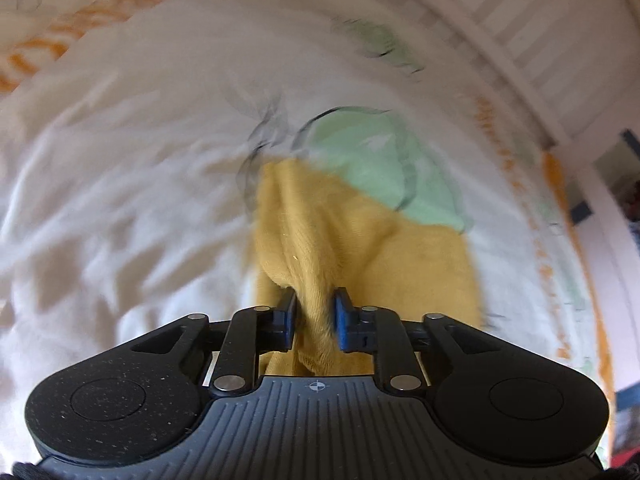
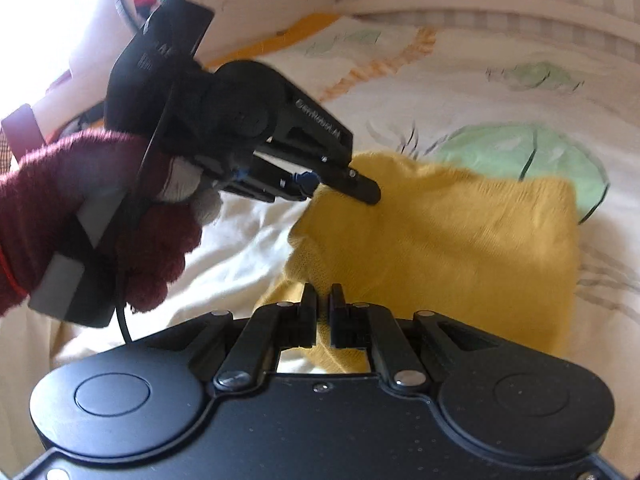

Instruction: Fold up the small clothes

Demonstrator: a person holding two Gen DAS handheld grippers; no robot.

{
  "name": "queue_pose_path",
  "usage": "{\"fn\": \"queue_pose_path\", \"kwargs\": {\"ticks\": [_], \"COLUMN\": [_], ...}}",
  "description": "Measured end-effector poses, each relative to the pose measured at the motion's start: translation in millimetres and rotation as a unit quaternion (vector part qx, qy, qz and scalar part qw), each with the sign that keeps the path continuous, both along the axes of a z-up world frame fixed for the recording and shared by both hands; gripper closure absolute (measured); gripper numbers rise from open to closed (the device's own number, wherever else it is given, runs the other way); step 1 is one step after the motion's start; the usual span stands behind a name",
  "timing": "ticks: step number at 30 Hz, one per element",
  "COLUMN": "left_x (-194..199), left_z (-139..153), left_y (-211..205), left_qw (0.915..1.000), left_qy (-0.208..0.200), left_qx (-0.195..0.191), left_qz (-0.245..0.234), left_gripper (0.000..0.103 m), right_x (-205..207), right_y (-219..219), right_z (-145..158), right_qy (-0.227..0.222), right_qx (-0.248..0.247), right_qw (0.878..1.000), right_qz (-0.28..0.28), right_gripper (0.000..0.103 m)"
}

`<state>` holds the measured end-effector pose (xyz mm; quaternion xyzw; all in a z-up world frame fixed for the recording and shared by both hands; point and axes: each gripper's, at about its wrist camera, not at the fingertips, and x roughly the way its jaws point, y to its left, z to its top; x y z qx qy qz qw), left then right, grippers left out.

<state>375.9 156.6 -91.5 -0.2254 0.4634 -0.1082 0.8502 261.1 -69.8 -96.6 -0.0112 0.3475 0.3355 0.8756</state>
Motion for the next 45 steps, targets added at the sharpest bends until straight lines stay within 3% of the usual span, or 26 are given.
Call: {"fn": "queue_pose_path", "kwargs": {"ticks": [5, 7, 11, 15, 19, 21, 24, 26, 30, 34, 37, 42, 45], "left_x": [-0.4, -5.3, -13.1, -17.6, -19.8, -22.2, -28.2, -31.9, -40.5, -49.7, -53.8, -57.0, -54.0], "left_z": [-8.7, -0.8, 13.8, 18.8, 17.1, 16.3, 16.6, 16.3, 13.9, 8.8, 2.3, -6.4, -10.8], "left_y": [24.0, 28.4, 30.7, 28.1, 21.2, 19.2, 18.0, 15.0, 6.7, -0.4, -5.7, -7.7, -8.3], "left_qw": [0.9981, 0.9982, 0.9982, 0.9988, 0.9995, 0.9997, 0.9997, 0.9997, 0.9993, 0.9985, 0.9974, 0.9968, 0.9968], "left_qy": [0.006, -0.008, -0.024, -0.021, -0.018, -0.018, -0.022, -0.025, -0.021, -0.008, 0.010, 0.023, 0.032], "left_qx": [-0.050, -0.026, -0.001, -0.002, -0.003, -0.009, -0.009, -0.004, 0.002, 0.010, 0.020, 0.034, 0.010], "left_qz": [0.036, 0.054, 0.055, 0.043, 0.026, 0.016, 0.007, -0.004, -0.033, -0.053, -0.068, -0.068, -0.073], "left_gripper": [0.073, 0.071, 0.070, 0.069, 0.058, 0.053, 0.042, 0.034, 0.033, 0.033, 0.032, 0.032, 0.032], "right_x": [2.7, 0.5, -6.6, -1.1, 3.7, -2.9, -10.0, -7.8, 9.7, 33.1, 50.8, 73.7, 85.5], "right_y": [8.1, 2.6, -11.9, -9.6, 20.2, 31.0, 24.8, 6.4, -47.8, -106.3, -140.6, -164.0, -162.1], "right_z": [-18.0, -12.8, -0.5, -1.3, -18.7, -19.8, -8.1, 1.1, 11.6, 9.9, 1.7, -14.1, -24.2], "right_qy": [0.030, 0.035, 0.020, 0.027, 0.065, 0.057, 0.050, 0.047, 0.051, 0.072, 0.099, 0.135, 0.155], "right_qx": [-0.013, 0.007, 0.022, 0.040, 0.036, 0.026, 0.041, 0.060, 0.095, 0.127, 0.163, 0.199, 0.220], "right_qw": [0.999, 0.999, 0.999, 0.999, 0.996, 0.995, 0.994, 0.995, 0.994, 0.982, 0.968, 0.951, 0.945], "right_qz": [0.012, 0.020, 0.013, 0.004, 0.048, 0.074, 0.089, 0.070, -0.015, -0.118, -0.165, -0.192, -0.184], "right_gripper": [0.070, 0.049, 0.046, 0.032, 0.029, 0.024, 0.026, 0.025, 0.018, 0.013, 0.013, 0.012, 0.012]}}
